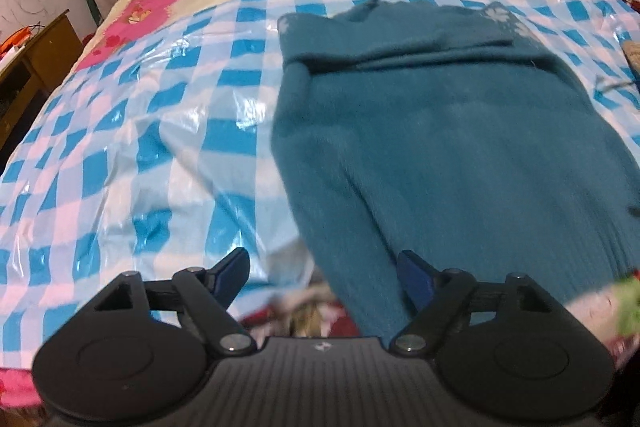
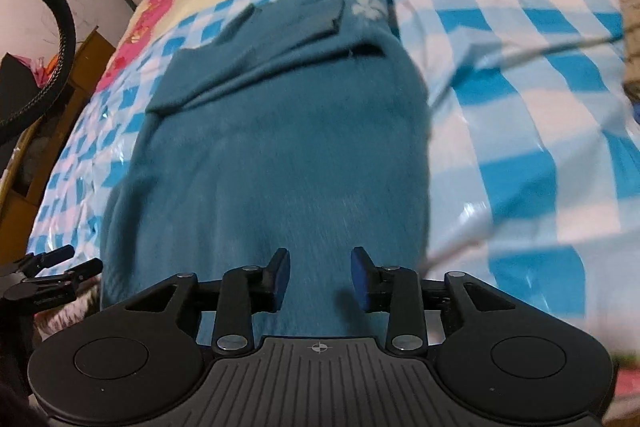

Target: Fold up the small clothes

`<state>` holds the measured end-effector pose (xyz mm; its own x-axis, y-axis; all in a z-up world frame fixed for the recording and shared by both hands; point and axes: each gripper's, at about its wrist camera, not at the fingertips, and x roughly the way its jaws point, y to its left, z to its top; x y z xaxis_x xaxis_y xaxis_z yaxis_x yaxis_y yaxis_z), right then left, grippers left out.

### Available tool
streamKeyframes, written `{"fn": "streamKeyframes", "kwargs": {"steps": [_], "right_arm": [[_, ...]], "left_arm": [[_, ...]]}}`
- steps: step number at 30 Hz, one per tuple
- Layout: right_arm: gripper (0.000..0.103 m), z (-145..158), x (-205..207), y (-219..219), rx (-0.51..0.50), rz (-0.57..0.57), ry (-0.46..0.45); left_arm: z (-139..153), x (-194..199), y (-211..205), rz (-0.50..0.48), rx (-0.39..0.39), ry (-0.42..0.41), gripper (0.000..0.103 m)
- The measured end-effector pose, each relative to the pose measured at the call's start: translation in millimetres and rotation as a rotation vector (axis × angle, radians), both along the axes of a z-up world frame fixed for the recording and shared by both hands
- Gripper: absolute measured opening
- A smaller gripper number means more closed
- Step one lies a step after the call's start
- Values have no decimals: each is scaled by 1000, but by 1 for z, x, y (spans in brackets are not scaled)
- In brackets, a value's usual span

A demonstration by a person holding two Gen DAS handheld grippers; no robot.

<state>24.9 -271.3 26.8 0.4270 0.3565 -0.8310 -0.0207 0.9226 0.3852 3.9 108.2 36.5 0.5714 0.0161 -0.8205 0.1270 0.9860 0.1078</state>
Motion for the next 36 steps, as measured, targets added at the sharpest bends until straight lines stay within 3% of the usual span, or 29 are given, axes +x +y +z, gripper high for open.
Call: {"fn": "streamKeyframes", "kwargs": {"steps": [11,15,18,22,27,29,31,36], "right_arm": [[41,-9,-13,5,25,30,17],[47,-13,-15,5,44,24,26],[47,-15,-16,5,62,17,30],[47,-13,-17,5,67,14,20],[48,-18,-16,5,75,6,31],[48,-19,-16,5,78,-1,36],[48,-18,-17,3,84,-5,30],[48,-19,-17,-1,91,-17,35]], "left_arm": [[-11,-34,-26,-174,163,69,84],[-18,-27,-28,-116,210,56,84],[-20,-21,-26,-82,186,60,84],[-28,-26,-35,-134,257,65,84],[-28,-19,-44,-159,235,52,84],[-33,-18,-52,-174,275,29,84],[-35,-17,-53,-149,301,8,84],[-16,-18,-17,67,262,-75,84]]}}
